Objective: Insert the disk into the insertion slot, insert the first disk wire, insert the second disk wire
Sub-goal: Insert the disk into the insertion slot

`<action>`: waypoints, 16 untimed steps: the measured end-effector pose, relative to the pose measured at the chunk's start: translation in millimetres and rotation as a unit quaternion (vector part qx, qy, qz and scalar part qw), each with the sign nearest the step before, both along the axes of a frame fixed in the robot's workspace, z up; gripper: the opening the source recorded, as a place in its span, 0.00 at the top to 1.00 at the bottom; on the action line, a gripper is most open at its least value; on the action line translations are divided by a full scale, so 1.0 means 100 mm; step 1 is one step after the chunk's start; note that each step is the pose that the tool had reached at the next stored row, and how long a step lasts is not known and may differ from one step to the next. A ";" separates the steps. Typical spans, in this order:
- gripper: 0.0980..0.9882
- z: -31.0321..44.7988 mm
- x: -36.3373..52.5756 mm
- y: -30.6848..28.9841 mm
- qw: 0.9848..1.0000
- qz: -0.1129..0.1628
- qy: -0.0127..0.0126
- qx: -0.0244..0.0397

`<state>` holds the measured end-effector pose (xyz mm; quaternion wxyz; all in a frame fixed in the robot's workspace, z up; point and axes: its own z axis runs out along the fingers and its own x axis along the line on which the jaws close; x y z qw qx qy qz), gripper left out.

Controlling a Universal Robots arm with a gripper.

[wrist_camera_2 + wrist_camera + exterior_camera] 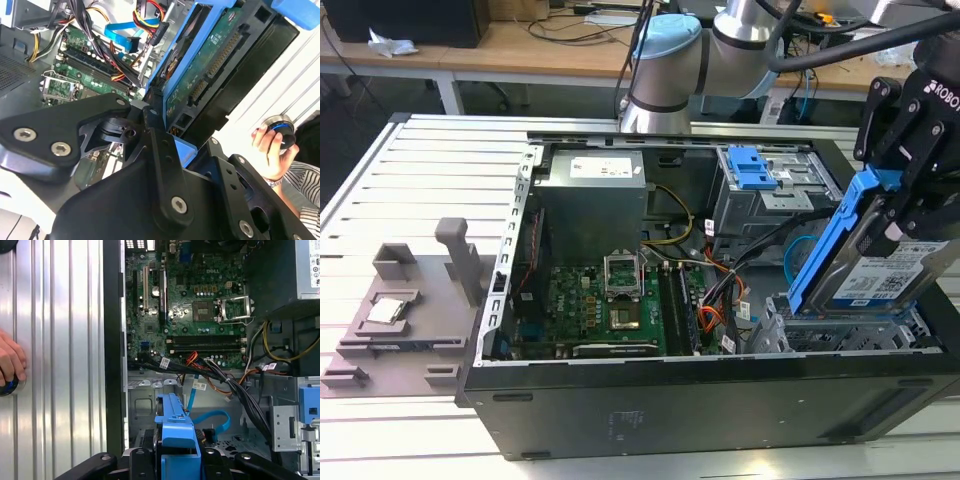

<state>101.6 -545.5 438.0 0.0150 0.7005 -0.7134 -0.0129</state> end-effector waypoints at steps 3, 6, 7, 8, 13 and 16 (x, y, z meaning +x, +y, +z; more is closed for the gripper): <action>0.70 -0.013 -0.011 0.017 1.000 0.000 0.000 0.000; 0.70 -0.041 -0.051 0.074 1.000 0.000 0.000 0.000; 0.70 -0.053 -0.055 0.074 1.000 0.000 0.000 0.000; 0.70 -0.062 -0.058 0.075 1.000 0.000 0.000 0.000; 0.70 -0.117 -0.067 0.074 1.000 0.000 0.000 0.000; 0.70 -0.234 -0.071 0.074 1.000 0.000 0.000 0.000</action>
